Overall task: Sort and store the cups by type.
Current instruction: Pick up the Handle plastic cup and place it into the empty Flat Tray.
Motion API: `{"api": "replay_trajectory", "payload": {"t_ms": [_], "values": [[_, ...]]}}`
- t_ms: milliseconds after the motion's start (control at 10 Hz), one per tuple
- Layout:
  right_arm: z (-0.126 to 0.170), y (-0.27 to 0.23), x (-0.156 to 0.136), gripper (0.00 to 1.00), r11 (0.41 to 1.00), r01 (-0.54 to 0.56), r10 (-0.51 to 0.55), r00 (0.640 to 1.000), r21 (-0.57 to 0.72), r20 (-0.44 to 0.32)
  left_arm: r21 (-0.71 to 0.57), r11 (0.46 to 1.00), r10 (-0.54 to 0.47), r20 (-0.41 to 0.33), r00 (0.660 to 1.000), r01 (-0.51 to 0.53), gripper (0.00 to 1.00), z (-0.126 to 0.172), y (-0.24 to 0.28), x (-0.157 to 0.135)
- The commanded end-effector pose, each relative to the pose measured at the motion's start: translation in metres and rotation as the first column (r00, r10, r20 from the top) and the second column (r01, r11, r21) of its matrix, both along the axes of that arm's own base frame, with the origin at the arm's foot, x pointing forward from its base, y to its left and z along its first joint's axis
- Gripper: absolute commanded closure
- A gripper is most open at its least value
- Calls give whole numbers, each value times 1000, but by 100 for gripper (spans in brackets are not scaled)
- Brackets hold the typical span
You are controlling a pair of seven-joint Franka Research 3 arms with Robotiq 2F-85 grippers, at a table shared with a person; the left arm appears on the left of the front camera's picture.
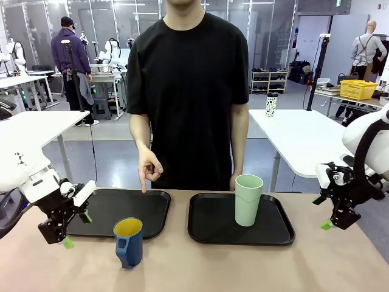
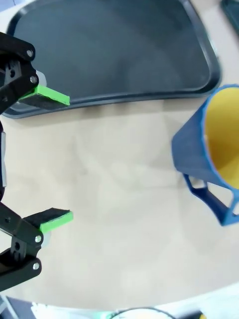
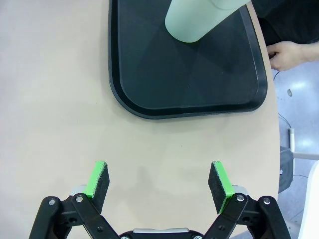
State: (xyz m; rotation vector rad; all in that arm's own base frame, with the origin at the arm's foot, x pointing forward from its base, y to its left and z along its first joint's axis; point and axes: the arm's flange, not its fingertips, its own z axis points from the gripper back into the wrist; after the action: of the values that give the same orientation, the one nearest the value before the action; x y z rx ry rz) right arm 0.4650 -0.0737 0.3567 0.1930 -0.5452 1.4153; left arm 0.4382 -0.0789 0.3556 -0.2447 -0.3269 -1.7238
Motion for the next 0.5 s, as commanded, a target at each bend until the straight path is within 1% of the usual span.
{"api": "replay_trajectory", "payload": {"t_ms": [0,100,400], "values": [[1,1,4,0,1000,11,-11,1000,22,-1,-67,998,19,-2,1000,-19,0,-4,-2,6],[1,1,4,0,1000,11,-11,1000,22,-1,0,1000,0,0,1000,0,0,0,0,0],[1,1,4,0,1000,11,-11,1000,22,-1,0,1000,0,0,1000,0,0,0,0,0]]}}
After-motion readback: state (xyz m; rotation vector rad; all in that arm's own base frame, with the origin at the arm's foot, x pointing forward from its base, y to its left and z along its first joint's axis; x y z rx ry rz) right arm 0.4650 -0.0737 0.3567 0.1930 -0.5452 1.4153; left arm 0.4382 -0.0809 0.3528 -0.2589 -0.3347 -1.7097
